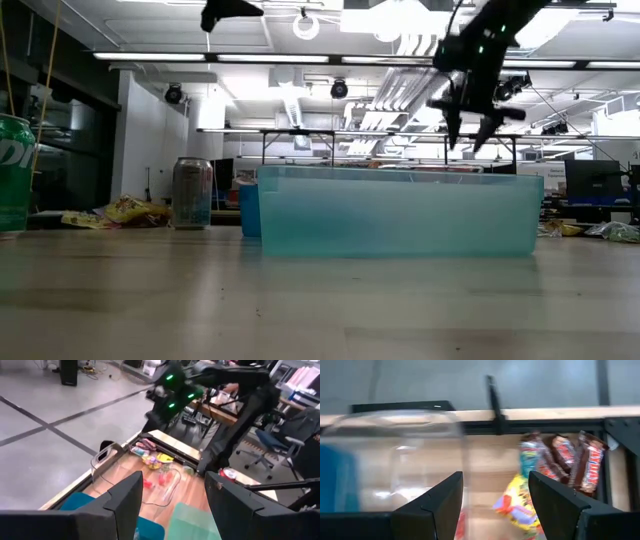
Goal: Sort candy
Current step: Put the blue candy into the blue bin
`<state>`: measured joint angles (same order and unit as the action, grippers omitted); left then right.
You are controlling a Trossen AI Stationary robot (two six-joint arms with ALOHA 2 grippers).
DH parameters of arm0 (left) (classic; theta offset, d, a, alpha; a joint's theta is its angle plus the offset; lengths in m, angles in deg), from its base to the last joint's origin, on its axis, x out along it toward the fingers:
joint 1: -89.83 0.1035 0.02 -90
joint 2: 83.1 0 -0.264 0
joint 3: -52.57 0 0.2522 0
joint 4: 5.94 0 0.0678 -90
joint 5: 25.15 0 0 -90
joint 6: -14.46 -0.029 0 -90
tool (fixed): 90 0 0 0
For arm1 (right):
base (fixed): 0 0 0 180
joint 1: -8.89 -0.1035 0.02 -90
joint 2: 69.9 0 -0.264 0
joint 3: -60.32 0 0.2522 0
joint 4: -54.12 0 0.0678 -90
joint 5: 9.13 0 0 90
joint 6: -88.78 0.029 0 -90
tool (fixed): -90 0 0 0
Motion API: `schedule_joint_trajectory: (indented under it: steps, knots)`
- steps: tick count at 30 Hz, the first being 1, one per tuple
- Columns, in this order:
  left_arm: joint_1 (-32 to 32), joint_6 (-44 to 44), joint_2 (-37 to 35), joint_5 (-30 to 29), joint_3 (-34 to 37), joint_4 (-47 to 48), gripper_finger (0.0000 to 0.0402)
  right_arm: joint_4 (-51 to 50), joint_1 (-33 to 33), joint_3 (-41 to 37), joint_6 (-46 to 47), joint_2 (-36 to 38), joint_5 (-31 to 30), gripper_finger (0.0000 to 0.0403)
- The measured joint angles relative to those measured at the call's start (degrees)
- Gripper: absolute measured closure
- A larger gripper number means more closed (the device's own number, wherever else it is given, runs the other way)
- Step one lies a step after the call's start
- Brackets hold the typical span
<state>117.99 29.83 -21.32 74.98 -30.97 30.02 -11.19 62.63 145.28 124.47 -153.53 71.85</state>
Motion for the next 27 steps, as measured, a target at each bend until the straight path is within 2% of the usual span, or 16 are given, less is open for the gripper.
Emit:
schedule_joint_trajectory:
  steps: [12,27]
  knots:
    - [0.0,0.5,-3.8,0.0,0.0,7.1,0.0199,-1.5,7.1,0.0,1.6,-14.0,0.5,0.0183]
    - [0.0,0.0,-5.8,0.0,0.0,7.1,0.0199,-3.3,7.4,0.0,1.6,-20.2,1.1,0.0189]
